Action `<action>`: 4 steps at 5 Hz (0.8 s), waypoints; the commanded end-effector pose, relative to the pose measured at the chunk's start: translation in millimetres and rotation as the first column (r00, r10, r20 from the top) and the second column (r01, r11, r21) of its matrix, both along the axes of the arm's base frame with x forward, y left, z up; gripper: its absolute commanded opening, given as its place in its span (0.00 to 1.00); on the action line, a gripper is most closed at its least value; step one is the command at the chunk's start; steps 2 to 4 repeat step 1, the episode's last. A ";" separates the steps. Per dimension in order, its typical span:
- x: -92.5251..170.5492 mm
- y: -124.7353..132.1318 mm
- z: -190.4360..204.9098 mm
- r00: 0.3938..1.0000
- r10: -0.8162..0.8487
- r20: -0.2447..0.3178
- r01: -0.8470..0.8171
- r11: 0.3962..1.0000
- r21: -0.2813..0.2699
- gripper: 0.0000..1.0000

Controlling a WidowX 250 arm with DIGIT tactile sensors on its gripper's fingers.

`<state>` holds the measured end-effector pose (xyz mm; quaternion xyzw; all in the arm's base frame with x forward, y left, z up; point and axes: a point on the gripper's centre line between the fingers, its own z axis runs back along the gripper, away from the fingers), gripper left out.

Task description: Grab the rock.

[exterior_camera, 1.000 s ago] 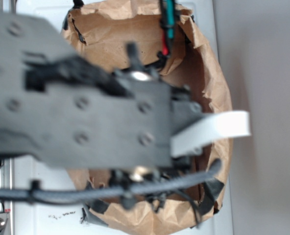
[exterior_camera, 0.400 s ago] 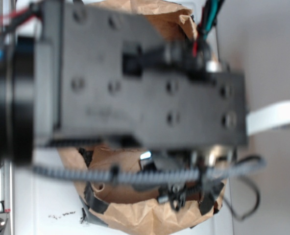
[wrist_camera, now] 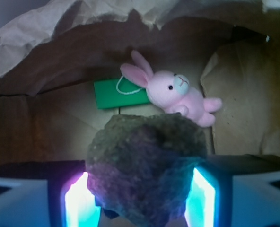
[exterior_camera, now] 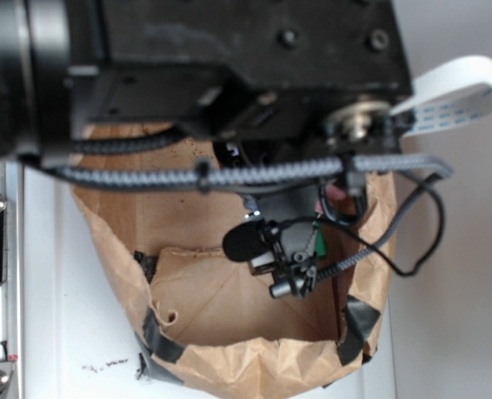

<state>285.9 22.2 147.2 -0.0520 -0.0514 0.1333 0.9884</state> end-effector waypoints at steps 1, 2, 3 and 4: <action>-16.7 5.3 17.9 0.980 -0.057 0.192 0.052 0.998 0.027 0.00; -16.7 5.3 17.9 0.980 -0.057 0.192 0.052 0.998 0.027 0.00; -16.7 5.3 17.9 0.980 -0.057 0.192 0.052 0.998 0.027 0.00; -16.7 5.3 17.9 0.980 -0.057 0.192 0.052 0.998 0.027 0.00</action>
